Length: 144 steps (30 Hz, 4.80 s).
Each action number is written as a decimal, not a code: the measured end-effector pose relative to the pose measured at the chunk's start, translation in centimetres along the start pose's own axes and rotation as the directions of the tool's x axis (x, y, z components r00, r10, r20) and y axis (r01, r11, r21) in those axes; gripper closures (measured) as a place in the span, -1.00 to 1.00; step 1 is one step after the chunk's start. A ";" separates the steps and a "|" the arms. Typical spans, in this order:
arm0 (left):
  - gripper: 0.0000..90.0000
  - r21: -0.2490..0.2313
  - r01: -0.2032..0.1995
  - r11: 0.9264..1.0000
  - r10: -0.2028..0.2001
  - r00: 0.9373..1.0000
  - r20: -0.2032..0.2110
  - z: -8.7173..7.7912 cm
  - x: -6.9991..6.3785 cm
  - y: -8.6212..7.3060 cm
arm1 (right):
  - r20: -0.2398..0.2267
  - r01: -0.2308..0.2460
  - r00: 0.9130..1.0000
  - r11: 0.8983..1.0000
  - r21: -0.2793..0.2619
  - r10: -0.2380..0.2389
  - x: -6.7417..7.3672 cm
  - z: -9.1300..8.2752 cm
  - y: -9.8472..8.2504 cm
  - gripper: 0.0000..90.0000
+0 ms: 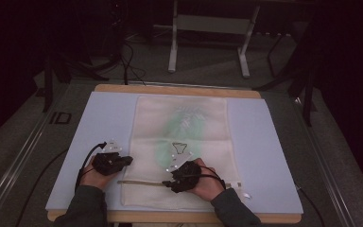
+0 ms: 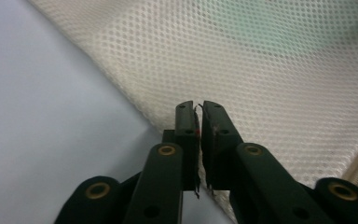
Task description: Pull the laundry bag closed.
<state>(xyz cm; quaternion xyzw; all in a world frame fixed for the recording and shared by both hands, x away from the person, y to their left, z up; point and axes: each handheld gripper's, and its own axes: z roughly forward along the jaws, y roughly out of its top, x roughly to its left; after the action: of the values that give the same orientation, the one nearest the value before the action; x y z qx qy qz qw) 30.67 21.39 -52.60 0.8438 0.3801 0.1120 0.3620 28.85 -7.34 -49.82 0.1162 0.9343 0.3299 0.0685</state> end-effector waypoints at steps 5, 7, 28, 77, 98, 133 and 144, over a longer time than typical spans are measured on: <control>0.96 0.025 -0.004 1.000 0.003 1.000 0.021 0.2 0.1 0.0 | -0.013 0.017 1.000 1.000 0.006 -0.017 0.4 0.6 0.7 0.13; 0.97 0.031 -0.006 1.000 0.006 1.000 0.025 0.3 0.1 0.0 | -0.026 0.031 0.999 1.000 0.006 -0.031 0.7 0.9 1.1 0.16; 0.98 0.041 0.001 0.999 -0.002 0.999 0.039 0.4 0.4 0.0 | -0.079 0.102 0.992 0.995 0.007 -0.101 2.2 4.7 5.2 0.51; 0.88 -0.026 0.053 0.998 -0.052 0.998 0.017 -0.7 1.5 -0.3 | -0.081 0.141 0.987 0.989 0.046 -0.137 4.5 11.5 10.6 0.81; 0.88 -0.024 0.041 0.999 -0.041 0.999 0.019 -0.7 1.2 -0.2 | -0.086 0.099 0.991 0.994 -0.056 -0.103 4.0 8.4 9.0 0.81; 0.87 0.045 0.013 0.999 -0.017 0.996 0.088 -0.5 0.1 -0.6 | -0.147 0.075 0.987 0.997 0.022 -0.071 3.0 9.6 7.9 0.81; 0.88 0.086 -0.004 0.996 -0.003 0.996 0.087 -0.9 -0.8 -1.0 | -0.143 0.072 0.987 0.997 0.010 -0.070 3.0 9.6 7.7 0.81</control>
<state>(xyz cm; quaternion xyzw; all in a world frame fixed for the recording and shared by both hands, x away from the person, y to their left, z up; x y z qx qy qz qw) 29.11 21.73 -52.53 0.8627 0.3682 0.0588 0.3416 29.22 5.05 -52.48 0.0595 0.9428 0.3277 0.0126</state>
